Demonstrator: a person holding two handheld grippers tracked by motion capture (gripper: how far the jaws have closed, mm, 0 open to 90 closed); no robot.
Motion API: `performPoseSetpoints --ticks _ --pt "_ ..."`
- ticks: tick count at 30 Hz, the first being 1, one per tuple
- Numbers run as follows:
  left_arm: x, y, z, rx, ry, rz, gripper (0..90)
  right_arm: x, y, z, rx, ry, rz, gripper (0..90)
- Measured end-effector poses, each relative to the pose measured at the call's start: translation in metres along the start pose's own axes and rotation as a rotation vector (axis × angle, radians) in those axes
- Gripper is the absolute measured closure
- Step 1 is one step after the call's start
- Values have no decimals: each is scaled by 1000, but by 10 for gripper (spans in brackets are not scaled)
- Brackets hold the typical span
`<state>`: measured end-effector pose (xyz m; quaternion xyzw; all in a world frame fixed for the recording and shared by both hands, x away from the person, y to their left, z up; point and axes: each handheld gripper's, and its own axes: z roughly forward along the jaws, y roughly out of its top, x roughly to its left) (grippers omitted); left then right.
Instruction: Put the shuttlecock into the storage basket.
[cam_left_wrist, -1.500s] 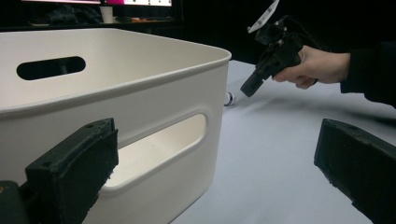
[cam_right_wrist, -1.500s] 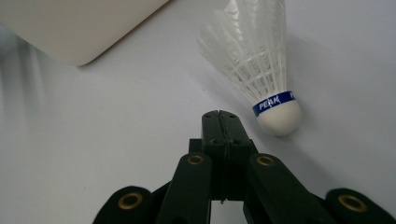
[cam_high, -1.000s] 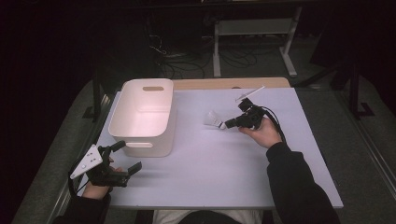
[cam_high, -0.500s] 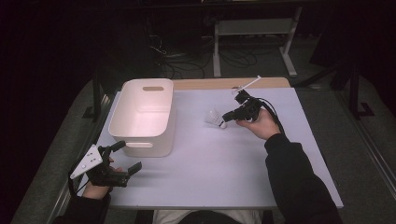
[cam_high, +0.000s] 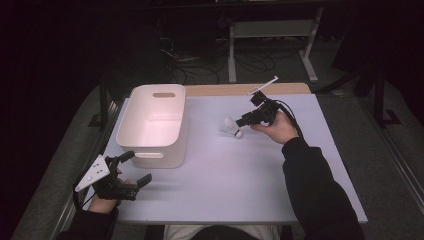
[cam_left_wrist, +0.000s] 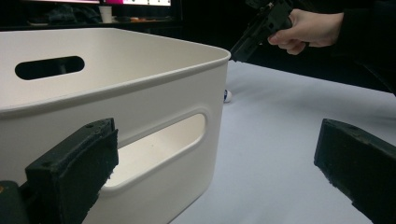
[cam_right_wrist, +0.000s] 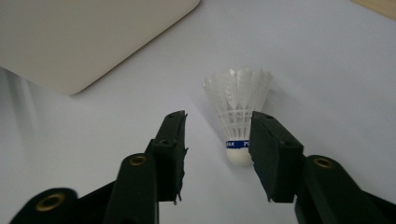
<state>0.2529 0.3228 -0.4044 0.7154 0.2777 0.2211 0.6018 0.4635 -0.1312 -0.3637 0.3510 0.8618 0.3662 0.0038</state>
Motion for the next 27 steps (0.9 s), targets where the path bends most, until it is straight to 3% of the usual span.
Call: performPoseSetpoints --ticks 4,9,11,13,16,27 --pt "0 0 0 0 0 0 0 -2 1 0 -2 0 2 503" --pt "0 0 0 0 0 0 0 -8 1 3 3 16 10 327" --pt "0 0 0 0 -1 0 0 -8 1 3 3 16 10 327" --pt "0 0 0 1 0 -1 0 -14 0 7 5 26 24 228" --pt "0 0 0 1 -1 -1 0 -18 -1 9 1 30 33 183" --pt "0 0 0 0 -1 -1 0 -22 -1 15 19 16 14 132"
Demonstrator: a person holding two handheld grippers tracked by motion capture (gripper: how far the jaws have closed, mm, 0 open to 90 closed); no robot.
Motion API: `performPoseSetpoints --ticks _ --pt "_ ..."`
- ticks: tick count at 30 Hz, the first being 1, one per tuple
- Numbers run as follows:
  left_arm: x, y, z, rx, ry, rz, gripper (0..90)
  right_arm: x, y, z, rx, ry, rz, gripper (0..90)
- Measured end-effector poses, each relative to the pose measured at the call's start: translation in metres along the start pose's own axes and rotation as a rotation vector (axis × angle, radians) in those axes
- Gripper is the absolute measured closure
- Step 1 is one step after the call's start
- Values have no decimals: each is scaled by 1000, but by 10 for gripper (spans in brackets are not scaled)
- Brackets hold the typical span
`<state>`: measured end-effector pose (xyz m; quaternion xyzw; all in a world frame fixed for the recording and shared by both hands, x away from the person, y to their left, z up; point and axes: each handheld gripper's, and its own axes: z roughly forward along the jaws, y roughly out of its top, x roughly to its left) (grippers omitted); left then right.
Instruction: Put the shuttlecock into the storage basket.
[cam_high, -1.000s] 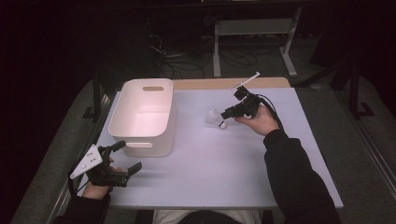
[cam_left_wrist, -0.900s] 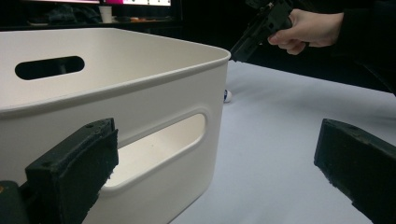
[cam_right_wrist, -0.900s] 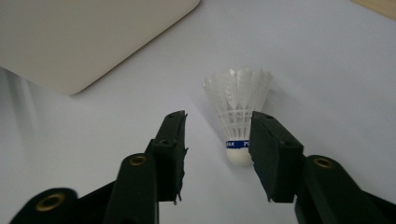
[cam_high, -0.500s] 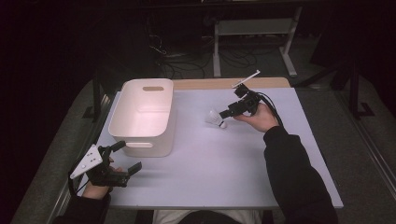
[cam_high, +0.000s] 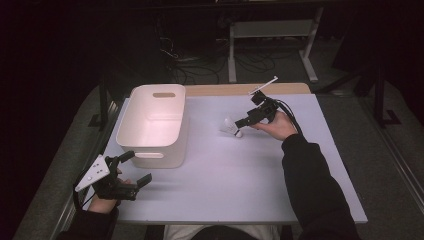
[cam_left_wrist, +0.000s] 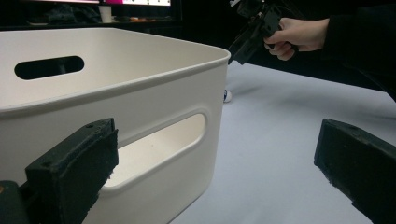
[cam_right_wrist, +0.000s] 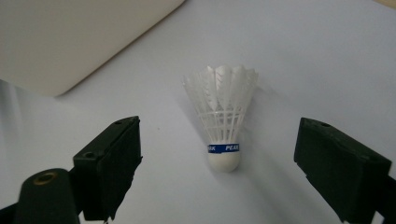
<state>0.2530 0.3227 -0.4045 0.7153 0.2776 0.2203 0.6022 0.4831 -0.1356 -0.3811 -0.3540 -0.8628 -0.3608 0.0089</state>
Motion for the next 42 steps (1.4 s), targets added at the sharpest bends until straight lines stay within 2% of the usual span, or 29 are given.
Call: performPoseSetpoints --ticks 5,7,9,18,25,34,38,42 --pt "0 0 0 0 0 2 0 -1 3 11 37 -4 -19 0" --pt "0 0 0 0 0 2 0 -2 3 12 42 -1 -25 0" --pt "0 0 0 1 -1 2 0 -2 3 18 74 -8 -34 0" --pt "0 0 0 0 -1 2 0 -7 1 33 101 -8 -39 0" --pt "0 0 0 -1 -1 2 0 -11 -1 38 118 -5 -47 0" --pt "0 0 0 0 -1 2 0 -15 -4 44 141 18 -45 47" --pt "0 0 0 0 -1 2 0 -15 -5 46 157 26 -51 115" --pt "0 0 0 0 -1 2 0 -14 -5 46 166 31 -54 139"
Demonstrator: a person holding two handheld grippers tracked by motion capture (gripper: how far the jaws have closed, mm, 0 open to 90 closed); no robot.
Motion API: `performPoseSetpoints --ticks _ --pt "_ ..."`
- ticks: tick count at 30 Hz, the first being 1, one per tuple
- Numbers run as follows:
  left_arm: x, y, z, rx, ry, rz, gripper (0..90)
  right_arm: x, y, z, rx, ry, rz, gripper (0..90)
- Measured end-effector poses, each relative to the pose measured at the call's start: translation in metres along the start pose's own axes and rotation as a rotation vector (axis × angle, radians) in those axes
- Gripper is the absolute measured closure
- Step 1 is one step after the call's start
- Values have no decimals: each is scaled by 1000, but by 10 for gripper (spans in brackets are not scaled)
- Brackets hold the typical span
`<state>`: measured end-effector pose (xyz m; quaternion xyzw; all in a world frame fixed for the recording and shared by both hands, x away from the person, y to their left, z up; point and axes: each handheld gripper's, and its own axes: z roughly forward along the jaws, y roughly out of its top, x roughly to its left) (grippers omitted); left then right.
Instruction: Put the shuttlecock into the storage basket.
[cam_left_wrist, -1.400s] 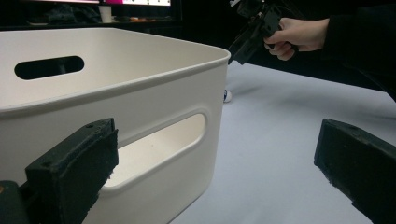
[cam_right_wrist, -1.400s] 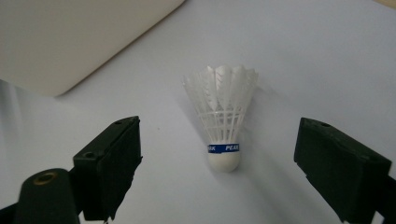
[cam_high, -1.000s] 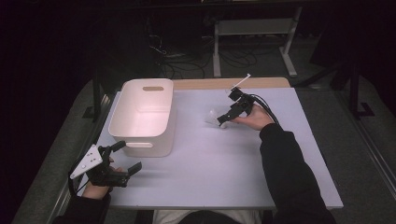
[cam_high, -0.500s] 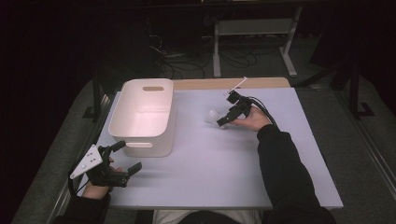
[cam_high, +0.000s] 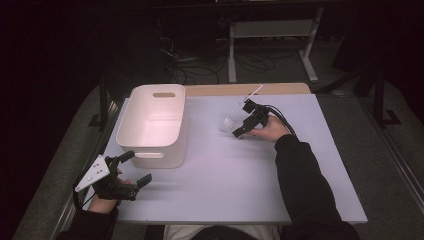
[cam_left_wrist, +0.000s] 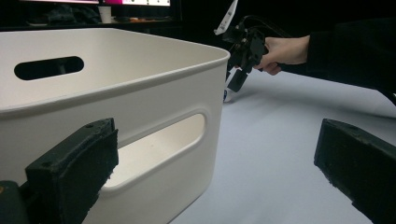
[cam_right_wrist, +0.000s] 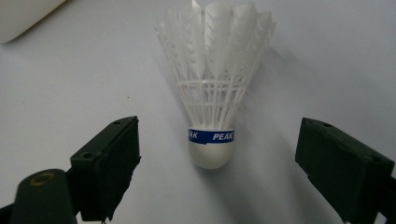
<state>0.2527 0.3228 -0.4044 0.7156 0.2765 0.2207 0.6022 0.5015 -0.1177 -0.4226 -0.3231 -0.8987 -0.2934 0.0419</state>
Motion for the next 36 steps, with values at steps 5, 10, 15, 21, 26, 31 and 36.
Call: performPoseSetpoints --ticks 5,10,15,21,26,31,36 --pt "0 0 0 0 0 0 0 0 0 1 8 5 -9 195" --pt "0 0 0 0 0 0 0 1 0 3 29 6 -23 300" --pt "0 0 0 0 -1 0 0 1 0 4 32 14 -28 379" --pt "0 0 0 0 -1 0 0 1 -1 6 45 10 -26 459" --pt "0 0 0 0 -1 1 0 0 -1 9 60 6 -21 589" --pt "0 0 0 0 -1 1 0 1 0 9 54 16 -20 636" --pt "0 0 0 0 -1 1 0 2 1 9 53 25 -18 640"
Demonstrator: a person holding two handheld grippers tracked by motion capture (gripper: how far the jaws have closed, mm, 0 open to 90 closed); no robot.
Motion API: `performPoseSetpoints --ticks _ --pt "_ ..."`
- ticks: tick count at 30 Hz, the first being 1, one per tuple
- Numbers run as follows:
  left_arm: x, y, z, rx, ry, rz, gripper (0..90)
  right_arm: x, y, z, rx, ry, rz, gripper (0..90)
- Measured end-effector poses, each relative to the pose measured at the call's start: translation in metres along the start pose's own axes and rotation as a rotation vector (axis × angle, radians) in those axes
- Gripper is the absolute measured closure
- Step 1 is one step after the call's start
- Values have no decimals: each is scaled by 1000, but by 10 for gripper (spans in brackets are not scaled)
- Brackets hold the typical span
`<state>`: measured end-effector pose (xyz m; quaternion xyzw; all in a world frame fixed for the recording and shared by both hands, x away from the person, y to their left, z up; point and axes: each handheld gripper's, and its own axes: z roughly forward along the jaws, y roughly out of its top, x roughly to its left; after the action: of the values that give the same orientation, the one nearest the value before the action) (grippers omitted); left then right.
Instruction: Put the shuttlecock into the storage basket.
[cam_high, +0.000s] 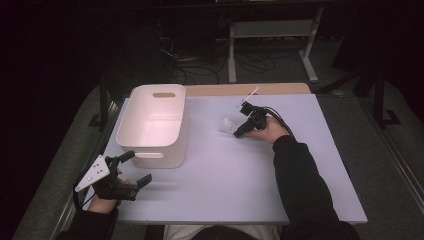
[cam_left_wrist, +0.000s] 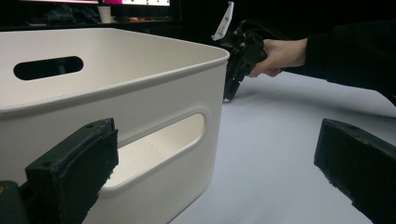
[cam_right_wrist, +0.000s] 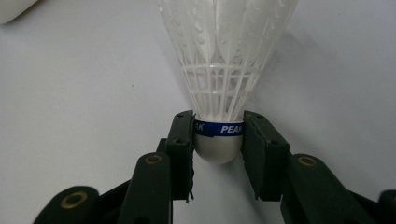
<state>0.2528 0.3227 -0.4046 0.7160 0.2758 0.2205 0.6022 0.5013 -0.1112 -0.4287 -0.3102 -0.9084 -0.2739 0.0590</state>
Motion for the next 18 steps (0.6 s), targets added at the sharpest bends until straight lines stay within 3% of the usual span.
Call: performPoseSetpoints --ticks 18 --pt "0 0 0 0 0 0 0 2 -1 -13 -24 -14 0 641"
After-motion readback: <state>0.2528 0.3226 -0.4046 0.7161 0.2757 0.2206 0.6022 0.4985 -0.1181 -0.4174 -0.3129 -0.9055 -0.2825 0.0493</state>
